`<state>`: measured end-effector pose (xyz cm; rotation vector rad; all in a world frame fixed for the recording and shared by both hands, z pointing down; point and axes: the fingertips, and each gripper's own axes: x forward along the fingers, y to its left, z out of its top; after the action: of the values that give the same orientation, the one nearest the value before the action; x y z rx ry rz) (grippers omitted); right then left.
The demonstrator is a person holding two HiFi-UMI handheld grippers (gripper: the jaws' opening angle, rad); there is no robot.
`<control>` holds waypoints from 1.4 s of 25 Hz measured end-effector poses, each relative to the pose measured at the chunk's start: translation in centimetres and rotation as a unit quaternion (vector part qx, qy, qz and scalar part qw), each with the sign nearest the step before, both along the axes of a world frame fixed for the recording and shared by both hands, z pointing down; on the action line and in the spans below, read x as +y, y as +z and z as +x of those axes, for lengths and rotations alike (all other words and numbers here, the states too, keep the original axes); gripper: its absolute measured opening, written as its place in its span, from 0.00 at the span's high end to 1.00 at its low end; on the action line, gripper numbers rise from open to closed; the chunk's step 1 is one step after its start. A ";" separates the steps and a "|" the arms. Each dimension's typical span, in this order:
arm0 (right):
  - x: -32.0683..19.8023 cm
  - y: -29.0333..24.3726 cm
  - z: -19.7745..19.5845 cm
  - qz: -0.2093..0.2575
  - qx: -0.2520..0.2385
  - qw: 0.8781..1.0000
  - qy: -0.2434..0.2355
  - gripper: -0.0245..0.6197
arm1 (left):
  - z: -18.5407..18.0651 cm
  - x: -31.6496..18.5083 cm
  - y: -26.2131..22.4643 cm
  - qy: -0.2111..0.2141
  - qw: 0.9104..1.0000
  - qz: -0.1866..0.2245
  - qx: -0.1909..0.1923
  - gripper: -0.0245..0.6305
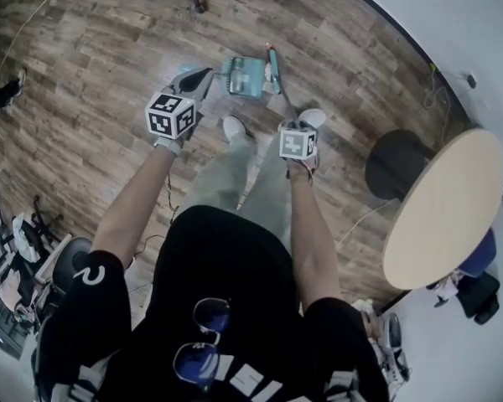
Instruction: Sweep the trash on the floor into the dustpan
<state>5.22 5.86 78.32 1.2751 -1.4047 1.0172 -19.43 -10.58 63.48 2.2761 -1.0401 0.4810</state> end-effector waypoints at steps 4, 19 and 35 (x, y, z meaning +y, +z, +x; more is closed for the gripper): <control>0.5 -0.2 -0.5 -0.004 -0.007 1.000 0.011 0.83 | -0.6 0.4 -0.1 -0.006 1.000 0.000 0.000 0.96; -0.4 -2.9 -6.0 0.047 -0.130 0.989 0.048 0.83 | -1.7 0.9 -1.0 -0.015 1.000 0.006 -0.003 0.97; -2.4 -9.9 2.9 0.118 -0.078 0.986 0.090 0.83 | 0.7 -0.3 -6.2 -0.016 0.999 0.043 0.007 0.97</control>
<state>8.11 3.46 68.45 1.5454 -1.5896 1.1160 -18.77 -10.87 57.32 2.3303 -1.1093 0.4143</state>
